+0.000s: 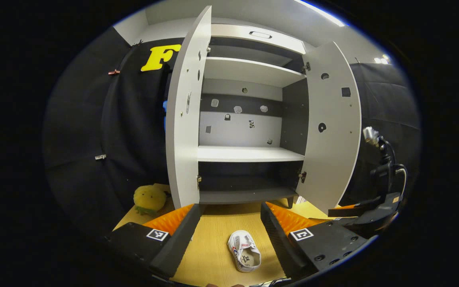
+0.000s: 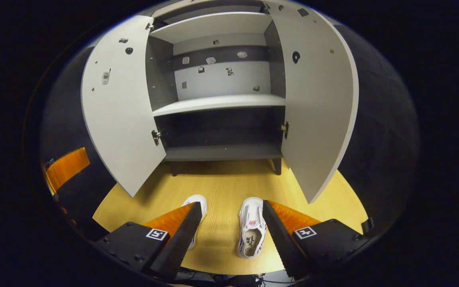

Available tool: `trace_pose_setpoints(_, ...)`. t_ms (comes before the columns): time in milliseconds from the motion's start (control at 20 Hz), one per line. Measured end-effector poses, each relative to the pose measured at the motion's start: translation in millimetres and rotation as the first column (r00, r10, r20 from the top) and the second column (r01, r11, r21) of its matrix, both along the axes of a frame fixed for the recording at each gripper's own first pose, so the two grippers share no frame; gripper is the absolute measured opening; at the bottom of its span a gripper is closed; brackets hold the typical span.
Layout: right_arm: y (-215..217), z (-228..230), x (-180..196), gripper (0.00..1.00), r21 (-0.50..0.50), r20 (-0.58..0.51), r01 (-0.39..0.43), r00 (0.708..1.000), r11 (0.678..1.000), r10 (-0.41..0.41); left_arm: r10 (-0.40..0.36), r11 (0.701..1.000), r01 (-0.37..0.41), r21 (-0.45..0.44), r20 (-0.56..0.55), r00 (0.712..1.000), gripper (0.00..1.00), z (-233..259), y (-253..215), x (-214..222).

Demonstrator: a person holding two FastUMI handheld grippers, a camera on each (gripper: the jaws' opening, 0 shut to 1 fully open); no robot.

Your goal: Grab one shoe with the right hand and put it into the shoe cabinet, grab the other shoe with the left hand and put it into the shoe cabinet; then close the right door with the right hand and the left door with the left hand.

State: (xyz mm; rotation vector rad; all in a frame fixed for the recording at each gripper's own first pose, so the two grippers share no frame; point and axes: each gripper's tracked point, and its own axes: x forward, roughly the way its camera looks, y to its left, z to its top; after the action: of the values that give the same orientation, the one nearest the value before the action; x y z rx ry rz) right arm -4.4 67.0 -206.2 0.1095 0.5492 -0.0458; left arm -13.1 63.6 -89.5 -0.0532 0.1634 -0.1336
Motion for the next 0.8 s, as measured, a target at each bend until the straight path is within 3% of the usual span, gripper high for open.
trace_pose_setpoints(400, 2.6, -118.5, -10.8, 0.98, 0.047, -0.246, -0.004, 0.969, 0.999, 0.015, 0.018, 1.000, -0.021, -0.020, -0.131, 0.991, 0.95, -45.9, 13.8, 2.3)
trace_pose_setpoints(800, 1.6, -167.8, 8.2, 0.95, 0.109, -0.326, 0.017, 0.945, 0.994, 0.020, 0.037, 0.999, -0.043, -0.024, -0.200, 0.979, 0.95, -71.1, 26.1, 8.0)
